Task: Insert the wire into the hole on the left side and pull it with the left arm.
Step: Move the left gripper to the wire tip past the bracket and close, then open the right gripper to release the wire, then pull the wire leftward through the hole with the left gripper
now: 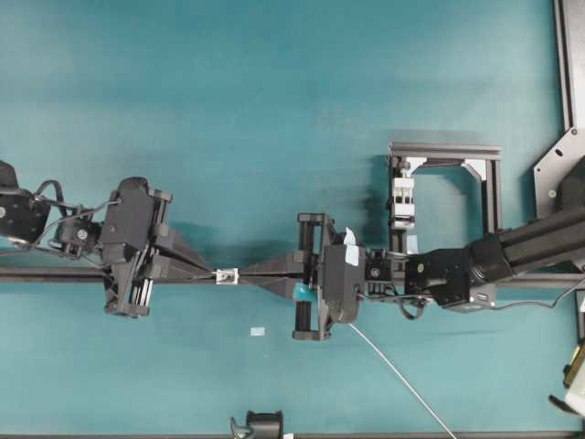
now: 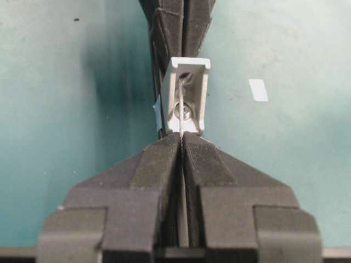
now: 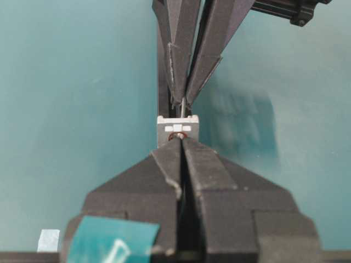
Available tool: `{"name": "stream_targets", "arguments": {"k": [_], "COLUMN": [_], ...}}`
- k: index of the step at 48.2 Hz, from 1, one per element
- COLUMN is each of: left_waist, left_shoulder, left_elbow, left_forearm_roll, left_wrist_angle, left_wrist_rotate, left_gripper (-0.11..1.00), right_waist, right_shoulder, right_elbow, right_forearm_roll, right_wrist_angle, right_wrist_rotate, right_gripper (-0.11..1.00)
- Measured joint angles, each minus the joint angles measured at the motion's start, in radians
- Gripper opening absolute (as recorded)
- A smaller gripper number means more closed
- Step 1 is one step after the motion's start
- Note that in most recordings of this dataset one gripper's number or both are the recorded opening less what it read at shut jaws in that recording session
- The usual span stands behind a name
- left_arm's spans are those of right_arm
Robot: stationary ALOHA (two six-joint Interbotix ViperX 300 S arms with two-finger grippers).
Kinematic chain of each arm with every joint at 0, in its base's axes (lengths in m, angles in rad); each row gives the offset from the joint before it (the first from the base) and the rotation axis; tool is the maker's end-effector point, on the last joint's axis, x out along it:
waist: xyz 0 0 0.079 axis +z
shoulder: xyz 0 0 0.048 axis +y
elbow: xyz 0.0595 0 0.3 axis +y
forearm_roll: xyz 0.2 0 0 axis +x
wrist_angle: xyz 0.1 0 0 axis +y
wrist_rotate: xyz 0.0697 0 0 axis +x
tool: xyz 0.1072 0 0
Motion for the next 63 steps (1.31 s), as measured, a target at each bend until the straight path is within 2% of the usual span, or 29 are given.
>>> {"name": "stream_targets", "arguments": {"k": [24, 29, 39, 41, 52, 63], "left_waist": [-0.002, -0.002, -0.002, -0.002, -0.005, -0.009], "left_shoulder": [-0.006, -0.006, -0.006, -0.008, -0.014, -0.106], "left_elbow": [0.0, 0.0, 0.0, 0.0, 0.003, 0.081], "left_forearm_roll": [0.0, -0.002, 0.0, -0.002, 0.0, 0.0], "left_wrist_angle": [0.006, 0.006, 0.008, 0.008, 0.008, 0.031], "left_wrist_rotate": [0.0, 0.0, 0.002, 0.002, 0.005, 0.005], "left_gripper": [-0.1, -0.1, -0.1, -0.1, -0.1, -0.1], "right_waist": [-0.002, -0.005, -0.006, -0.006, -0.008, -0.006], "right_shoulder": [-0.006, -0.014, -0.029, -0.035, -0.043, -0.043], "right_elbow": [-0.008, -0.009, -0.006, -0.005, -0.003, -0.002], "right_forearm_roll": [-0.012, -0.015, -0.015, -0.017, -0.017, -0.017], "right_wrist_angle": [0.061, 0.074, 0.081, 0.084, 0.092, 0.103], "right_wrist_rotate": [-0.002, -0.002, -0.003, -0.002, -0.002, -0.002], "right_gripper": [0.02, 0.2, 0.8, 0.87, 0.87, 0.87]}}
